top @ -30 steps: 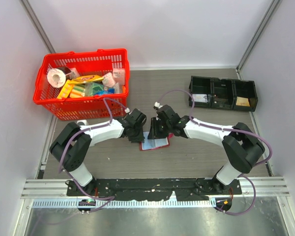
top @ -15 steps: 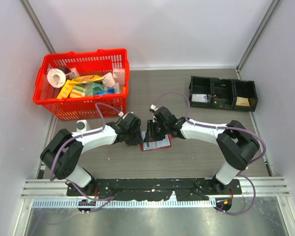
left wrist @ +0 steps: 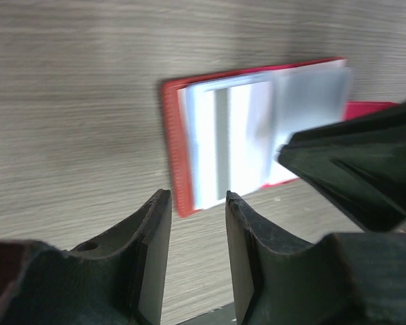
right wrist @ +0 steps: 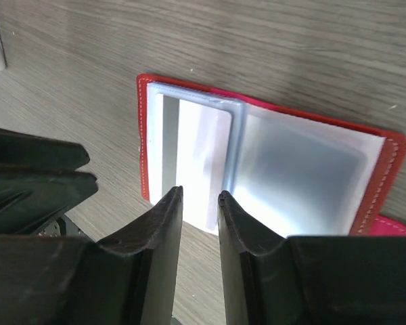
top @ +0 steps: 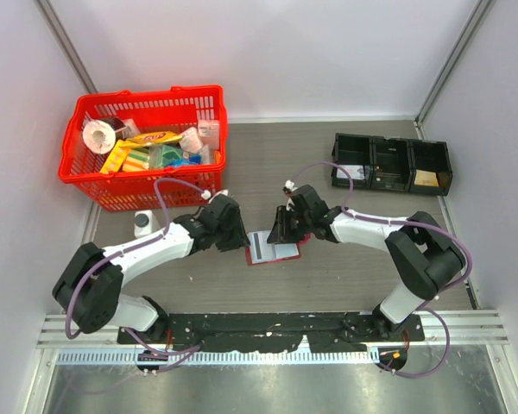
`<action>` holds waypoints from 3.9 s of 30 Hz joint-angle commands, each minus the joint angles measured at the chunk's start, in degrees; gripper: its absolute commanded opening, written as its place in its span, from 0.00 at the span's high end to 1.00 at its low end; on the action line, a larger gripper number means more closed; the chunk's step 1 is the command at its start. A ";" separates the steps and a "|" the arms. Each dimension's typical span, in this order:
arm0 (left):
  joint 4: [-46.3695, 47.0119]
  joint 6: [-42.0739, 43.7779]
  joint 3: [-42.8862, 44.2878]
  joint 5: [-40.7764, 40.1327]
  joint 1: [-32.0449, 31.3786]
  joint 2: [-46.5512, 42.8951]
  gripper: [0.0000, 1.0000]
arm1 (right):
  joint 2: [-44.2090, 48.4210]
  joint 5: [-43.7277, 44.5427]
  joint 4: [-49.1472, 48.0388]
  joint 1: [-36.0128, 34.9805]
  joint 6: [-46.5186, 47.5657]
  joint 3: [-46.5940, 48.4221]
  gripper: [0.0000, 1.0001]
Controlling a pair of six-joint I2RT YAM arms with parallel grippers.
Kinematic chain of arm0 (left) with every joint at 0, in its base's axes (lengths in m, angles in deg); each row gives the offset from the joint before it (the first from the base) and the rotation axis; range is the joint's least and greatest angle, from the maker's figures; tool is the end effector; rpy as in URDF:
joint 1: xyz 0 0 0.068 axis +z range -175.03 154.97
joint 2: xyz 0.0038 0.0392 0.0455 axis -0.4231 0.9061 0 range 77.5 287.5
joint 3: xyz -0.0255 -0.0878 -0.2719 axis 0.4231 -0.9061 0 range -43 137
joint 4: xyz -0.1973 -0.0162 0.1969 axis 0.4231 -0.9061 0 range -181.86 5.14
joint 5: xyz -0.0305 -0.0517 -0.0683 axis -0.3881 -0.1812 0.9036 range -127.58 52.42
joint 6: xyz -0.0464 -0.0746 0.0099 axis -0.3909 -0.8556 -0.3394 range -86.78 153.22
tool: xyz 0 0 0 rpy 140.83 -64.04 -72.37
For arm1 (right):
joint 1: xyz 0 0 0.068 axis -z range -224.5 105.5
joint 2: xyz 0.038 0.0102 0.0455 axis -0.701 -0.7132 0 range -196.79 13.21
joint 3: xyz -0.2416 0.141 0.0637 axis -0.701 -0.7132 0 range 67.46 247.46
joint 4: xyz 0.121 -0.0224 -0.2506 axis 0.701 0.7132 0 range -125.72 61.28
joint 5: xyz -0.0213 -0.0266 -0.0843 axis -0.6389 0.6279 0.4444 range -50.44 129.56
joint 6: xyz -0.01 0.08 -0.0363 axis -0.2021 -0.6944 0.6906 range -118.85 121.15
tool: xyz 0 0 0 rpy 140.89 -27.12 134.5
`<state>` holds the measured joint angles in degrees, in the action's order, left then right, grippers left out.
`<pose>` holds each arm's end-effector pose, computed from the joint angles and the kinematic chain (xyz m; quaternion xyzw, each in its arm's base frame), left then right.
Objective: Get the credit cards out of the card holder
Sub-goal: Remove the credit card from the card holder.
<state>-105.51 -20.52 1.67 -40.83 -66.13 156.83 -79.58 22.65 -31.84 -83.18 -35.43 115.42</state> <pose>0.2338 -0.1981 0.1611 -0.1134 0.9474 -0.2011 0.2216 0.2679 0.2438 0.1362 -0.0687 0.9245 0.3219 0.1922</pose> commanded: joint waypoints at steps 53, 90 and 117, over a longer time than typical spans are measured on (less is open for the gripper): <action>12.38 1.62 0.69 8.52 -0.29 12.78 0.74 | -12.05 -19.57 -45.36 4.57 -16.95 -12.10 0.76; -6.87 7.50 7.54 -4.67 -1.88 16.73 0.74 | -13.47 -23.17 -53.98 7.21 -19.32 -17.11 0.76; -5.29 7.33 6.40 -3.61 -1.88 16.12 0.76 | -11.01 -25.19 -56.00 13.79 -18.35 -23.70 0.99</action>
<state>-108.70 -14.31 10.35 -43.01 -67.77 171.54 -93.24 -2.00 -86.39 -71.27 -55.12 93.74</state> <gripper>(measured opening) 0.246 0.027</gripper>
